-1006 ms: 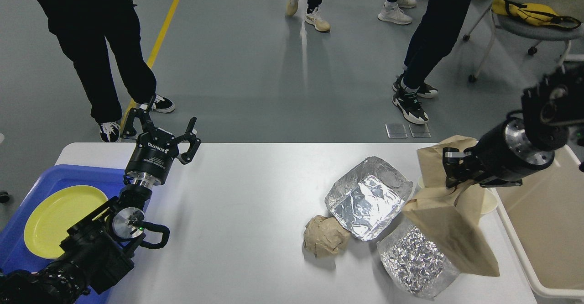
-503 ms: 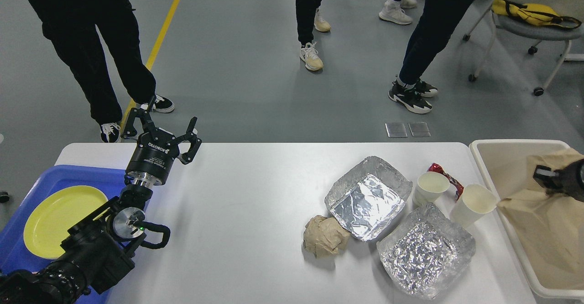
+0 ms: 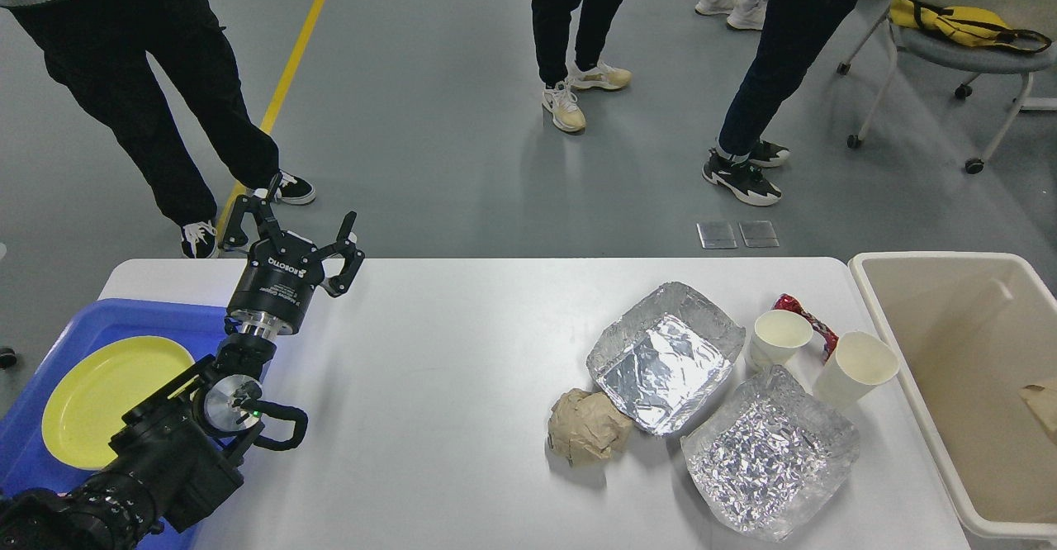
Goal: Tidy desktop
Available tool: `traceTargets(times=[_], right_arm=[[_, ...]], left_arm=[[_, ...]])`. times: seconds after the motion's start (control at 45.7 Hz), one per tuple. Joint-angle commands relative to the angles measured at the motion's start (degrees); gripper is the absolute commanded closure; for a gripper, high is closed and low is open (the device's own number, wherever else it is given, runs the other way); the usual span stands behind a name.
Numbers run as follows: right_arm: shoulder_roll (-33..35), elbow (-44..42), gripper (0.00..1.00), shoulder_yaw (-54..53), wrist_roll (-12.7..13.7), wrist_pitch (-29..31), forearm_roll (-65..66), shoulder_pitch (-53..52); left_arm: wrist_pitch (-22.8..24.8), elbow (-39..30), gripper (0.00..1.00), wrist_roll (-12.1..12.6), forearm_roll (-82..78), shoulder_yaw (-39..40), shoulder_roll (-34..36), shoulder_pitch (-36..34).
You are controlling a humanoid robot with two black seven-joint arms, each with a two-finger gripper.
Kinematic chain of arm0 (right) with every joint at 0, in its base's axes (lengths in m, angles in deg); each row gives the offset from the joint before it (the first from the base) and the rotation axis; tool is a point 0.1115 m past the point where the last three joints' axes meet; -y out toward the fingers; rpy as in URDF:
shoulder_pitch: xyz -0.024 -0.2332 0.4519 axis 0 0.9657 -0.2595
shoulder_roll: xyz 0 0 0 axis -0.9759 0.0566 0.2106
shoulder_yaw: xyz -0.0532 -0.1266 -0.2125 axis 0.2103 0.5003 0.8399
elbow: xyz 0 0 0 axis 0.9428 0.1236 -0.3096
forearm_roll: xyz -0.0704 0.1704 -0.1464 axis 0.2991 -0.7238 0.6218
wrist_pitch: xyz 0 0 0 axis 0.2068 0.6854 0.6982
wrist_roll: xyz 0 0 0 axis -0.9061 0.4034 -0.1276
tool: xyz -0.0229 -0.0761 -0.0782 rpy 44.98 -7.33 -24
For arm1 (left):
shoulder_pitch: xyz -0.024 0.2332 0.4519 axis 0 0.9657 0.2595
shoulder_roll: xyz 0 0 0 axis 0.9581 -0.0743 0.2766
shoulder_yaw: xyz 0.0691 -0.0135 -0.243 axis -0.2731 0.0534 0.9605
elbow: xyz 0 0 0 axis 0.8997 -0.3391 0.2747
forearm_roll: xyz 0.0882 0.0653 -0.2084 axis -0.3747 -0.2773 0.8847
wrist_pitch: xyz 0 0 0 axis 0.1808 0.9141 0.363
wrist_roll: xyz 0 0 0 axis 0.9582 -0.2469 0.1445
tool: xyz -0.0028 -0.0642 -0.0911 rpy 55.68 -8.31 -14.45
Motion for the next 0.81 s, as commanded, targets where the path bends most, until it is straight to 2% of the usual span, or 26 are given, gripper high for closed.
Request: traceTargets(times=[0.0,0.109,0.569,0.788], right_arm=[[-1.6,-4.8,0.02,-7.5,-0.1,0.5,-0.1,4.4],[-2.8,-4.9,0.00,-10.2,0.0,0.6,-0.2,4.7],[-3.0,-5.5,0.00,-10.7,0.0,0.6,-0.2,2.9],[-5.4,-5.2,0.00,-11.0,-0.1,0.6,0.0,1.5]], left_arm=[[0.0,0.0,0.00,0.0,0.1,0.0,0.0,0.0],[0.0,0.0,0.00,0.0,0.1,0.0,0.0,0.0],[0.0,0.0,0.00,0.0,0.1,0.0,0.0,0.0],[0.0,0.0,0.00,0.0,0.0,0.0,0.0,0.0]])
